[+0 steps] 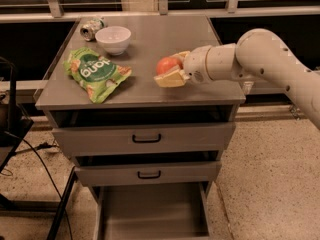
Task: Pick apple from bottom drawer and place on counter
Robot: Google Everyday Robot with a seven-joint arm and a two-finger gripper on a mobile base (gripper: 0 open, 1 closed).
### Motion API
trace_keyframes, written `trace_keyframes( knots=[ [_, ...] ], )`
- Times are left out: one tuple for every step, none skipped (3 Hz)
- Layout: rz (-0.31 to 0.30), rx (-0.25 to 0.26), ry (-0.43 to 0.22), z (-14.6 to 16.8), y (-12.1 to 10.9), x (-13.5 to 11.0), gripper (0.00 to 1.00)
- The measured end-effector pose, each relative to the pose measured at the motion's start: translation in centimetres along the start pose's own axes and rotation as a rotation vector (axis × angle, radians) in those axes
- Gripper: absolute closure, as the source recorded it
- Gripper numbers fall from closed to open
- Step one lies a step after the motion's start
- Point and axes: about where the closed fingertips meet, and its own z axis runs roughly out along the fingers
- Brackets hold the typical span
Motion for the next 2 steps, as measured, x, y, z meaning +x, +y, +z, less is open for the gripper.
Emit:
trace_keyframes(
  knots=[
    [-0.001, 0.017, -0.005, 1.5, -1.0, 0.3, 1.0],
    [0.02, 0.022, -0.026, 5.0, -2.6, 1.6, 1.0]
  ],
)
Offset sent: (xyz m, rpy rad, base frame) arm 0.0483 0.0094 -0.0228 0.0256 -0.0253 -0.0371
